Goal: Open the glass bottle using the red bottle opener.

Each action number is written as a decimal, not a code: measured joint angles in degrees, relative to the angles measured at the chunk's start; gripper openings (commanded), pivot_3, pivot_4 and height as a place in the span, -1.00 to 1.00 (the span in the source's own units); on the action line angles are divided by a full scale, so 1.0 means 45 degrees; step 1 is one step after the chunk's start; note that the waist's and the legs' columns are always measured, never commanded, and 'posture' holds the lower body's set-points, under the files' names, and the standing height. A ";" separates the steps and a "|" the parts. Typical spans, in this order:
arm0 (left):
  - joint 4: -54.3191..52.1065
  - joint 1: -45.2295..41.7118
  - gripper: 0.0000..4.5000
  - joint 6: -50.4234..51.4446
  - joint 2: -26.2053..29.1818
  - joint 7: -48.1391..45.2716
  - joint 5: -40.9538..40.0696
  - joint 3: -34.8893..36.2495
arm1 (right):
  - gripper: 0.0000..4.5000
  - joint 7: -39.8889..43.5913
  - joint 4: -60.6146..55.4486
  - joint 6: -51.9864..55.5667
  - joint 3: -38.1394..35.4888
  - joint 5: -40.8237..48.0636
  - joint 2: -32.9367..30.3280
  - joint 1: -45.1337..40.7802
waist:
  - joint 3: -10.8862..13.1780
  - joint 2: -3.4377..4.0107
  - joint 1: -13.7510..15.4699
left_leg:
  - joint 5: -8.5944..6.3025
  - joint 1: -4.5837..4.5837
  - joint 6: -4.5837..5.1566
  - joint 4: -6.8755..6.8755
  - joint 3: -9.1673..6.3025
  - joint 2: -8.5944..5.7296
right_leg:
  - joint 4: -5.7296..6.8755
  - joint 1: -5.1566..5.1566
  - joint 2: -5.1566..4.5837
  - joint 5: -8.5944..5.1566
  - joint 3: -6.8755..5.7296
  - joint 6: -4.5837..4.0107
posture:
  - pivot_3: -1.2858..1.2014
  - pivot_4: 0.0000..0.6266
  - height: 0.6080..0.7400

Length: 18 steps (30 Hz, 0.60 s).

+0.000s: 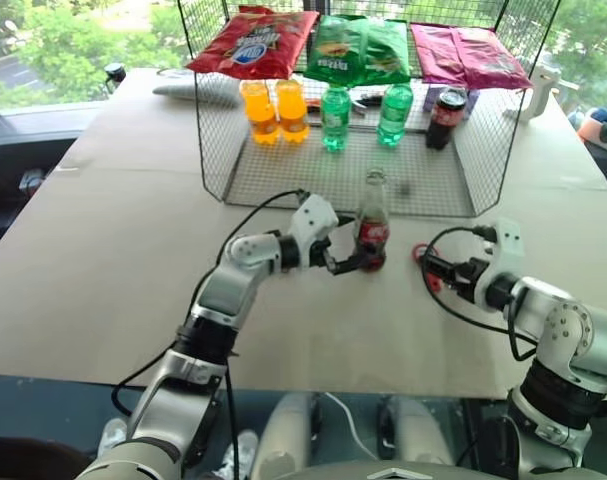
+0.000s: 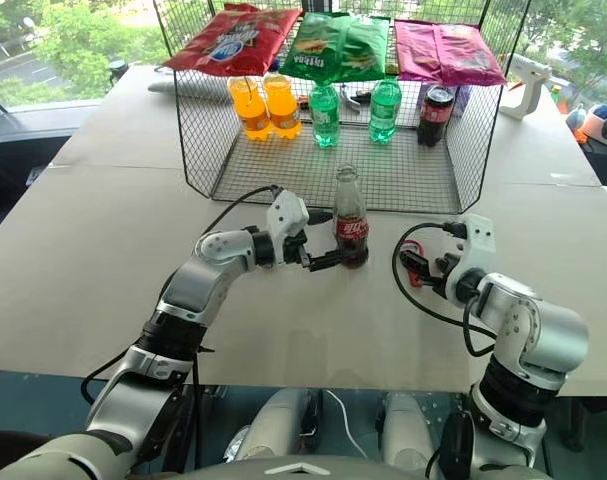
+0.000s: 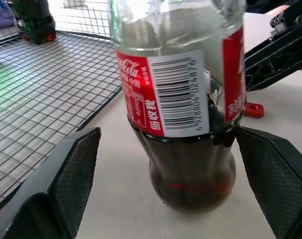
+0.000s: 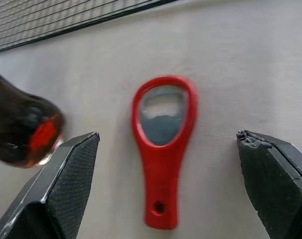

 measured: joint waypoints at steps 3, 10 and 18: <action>-0.0003 -0.0001 0.97 -0.0107 0.0016 -0.0017 -0.0008 0.0124 | 1.00 -0.0138 -0.0154 -0.0284 -0.0007 0.0201 -0.0006 0.0081 | 0.0002 0.0002 -0.0007 | 0.0000 0.0002 0.0001 0.0000 -0.0006 0.0002 | 0.0000 0.0000 0.0002 -0.0019 0.0000 0.0032 | 0.03 -0.52 1.00; 0.0015 -0.0030 0.97 -0.1719 -0.0061 -0.0251 0.0234 0.0053 | 1.00 -0.0588 -0.0089 -0.2269 0.0915 0.0458 -0.0556 0.0294 | 0.0003 0.0003 -0.0008 | 0.0000 0.0004 0.0002 0.0000 -0.0003 -0.0011 | 0.0002 0.0003 0.0004 0.0000 0.0005 0.0000 | 0.03 -0.52 1.00; 0.0139 -0.0084 0.97 -0.1910 -0.0160 -0.0362 0.0298 -0.0025 | 1.00 -0.0677 0.0110 -0.3547 0.2304 0.1122 -0.0831 0.0084 | 0.0003 0.0003 -0.0027 | 0.0002 0.0008 0.0001 0.0006 -0.0003 -0.0012 | 0.0007 0.0009 0.0028 0.0002 0.0011 0.0000 | 0.03 -0.52 1.00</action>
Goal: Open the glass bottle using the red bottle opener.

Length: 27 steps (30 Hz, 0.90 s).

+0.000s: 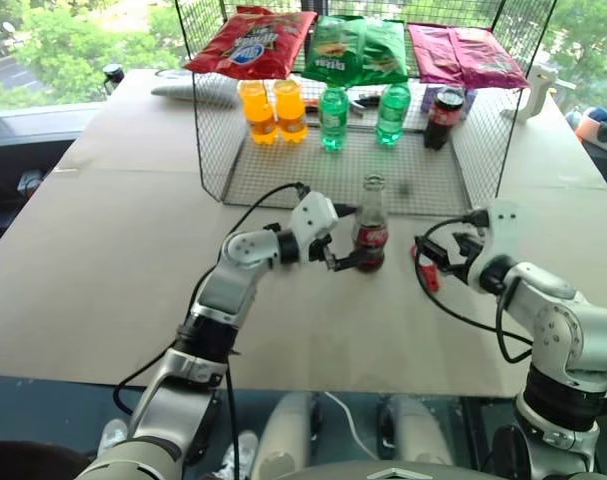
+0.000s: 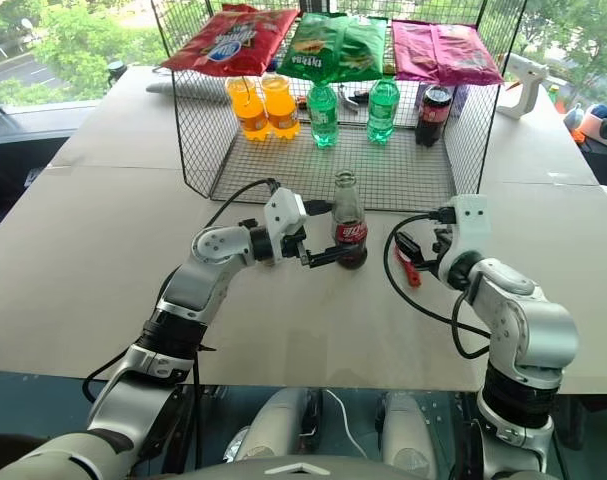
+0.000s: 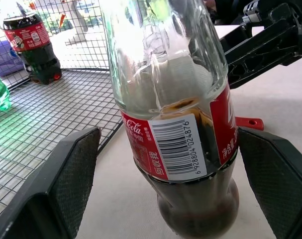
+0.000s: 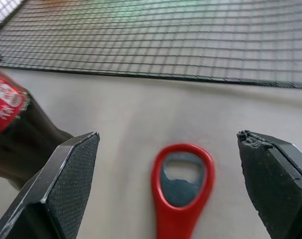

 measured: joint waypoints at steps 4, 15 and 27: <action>0.0000 0.0005 0.97 0.0000 0.0000 -0.0135 0.0000 -0.0028 | 1.00 -0.0282 0.0006 -0.0018 0.0223 0.0371 0.0215 -0.0235 | 0.0000 0.0000 0.0003 | 0.0000 0.0001 0.0000 0.0009 0.0001 -0.0001 | 0.0002 0.0007 0.0001 0.0002 0.0001 0.0000 | 0.03 -0.52 1.00; -0.0124 0.0225 0.97 0.0013 0.0035 -0.0562 -0.0043 -0.0092 | 1.00 -0.0819 -0.0016 -0.0175 0.0254 0.0908 0.0143 -0.0065 | 0.0000 0.0000 0.0014 | 0.0001 0.0006 0.0000 0.0017 0.0001 0.0000 | 0.0014 0.0012 0.0010 0.0003 0.0005 -0.0002 | 0.03 -0.52 1.00; -0.0620 0.0385 0.97 0.0889 0.0293 -0.0861 -0.1042 0.0370 | 1.00 -0.1152 -0.0246 -0.0369 0.0072 0.1428 -0.0406 0.0434 | 0.0000 0.0000 0.0007 | 0.0001 0.0016 0.0001 0.0030 0.0001 0.0002 | 0.0023 0.0023 0.0011 0.0004 0.0012 -0.0002 | 0.03 -0.52 1.00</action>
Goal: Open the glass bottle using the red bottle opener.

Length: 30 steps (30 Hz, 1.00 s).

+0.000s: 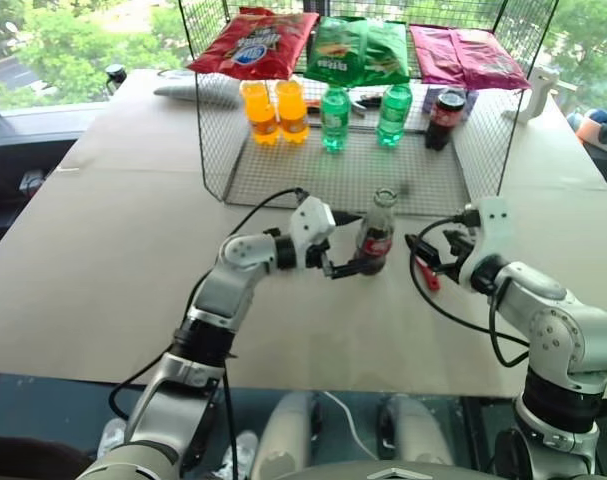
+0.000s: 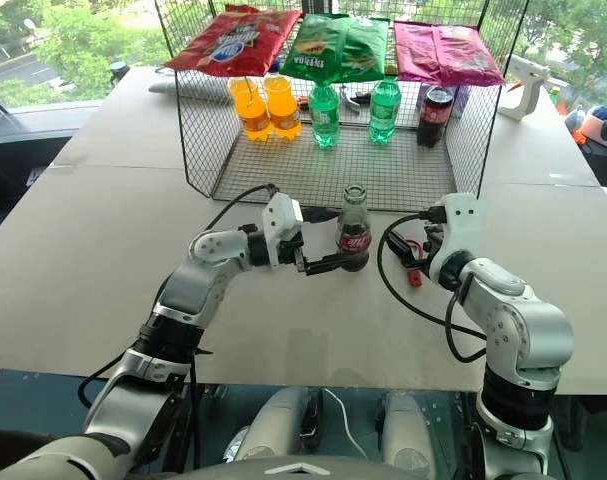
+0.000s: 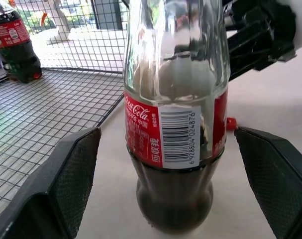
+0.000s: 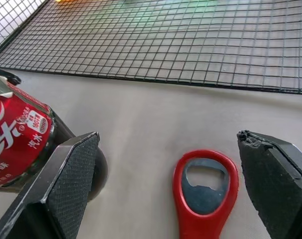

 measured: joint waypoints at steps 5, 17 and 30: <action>-0.1659 0.0999 0.97 0.1764 0.0860 -0.0058 -0.1373 0.0863 | 1.00 0.0575 -0.1174 -0.0629 -0.0379 0.0370 -0.1369 0.1551 | 0.0000 0.0000 0.0011 | -0.0001 0.0013 0.0000 0.0003 -0.0003 0.0019 | -0.0002 0.0017 -0.0001 -0.0002 0.0004 0.0000 | 0.03 -0.52 1.00; -0.4539 0.5637 0.97 0.3889 0.3603 0.0707 -0.2948 0.4344 | 1.00 0.5130 -0.3210 -0.7141 -0.2590 0.0889 -0.4045 0.9371 | -0.0005 -0.0003 0.0014 | -0.0013 0.0076 -0.0016 0.0037 0.0009 0.0109 | -0.0017 0.0067 0.0009 -0.0062 0.0002 -0.0002 | 0.03 -0.52 1.00; -0.4666 0.8149 0.97 0.3744 0.4503 0.0699 -0.3146 0.6348 | 1.00 0.6529 -0.2402 -0.9893 -0.4372 0.1719 -0.4152 1.1969 | -0.0009 0.0006 0.0046 | -0.0053 0.0079 -0.0085 0.0039 0.0008 0.0137 | -0.0022 0.0051 -0.0094 -0.0055 -0.0012 -0.0017 | 0.03 -0.52 1.00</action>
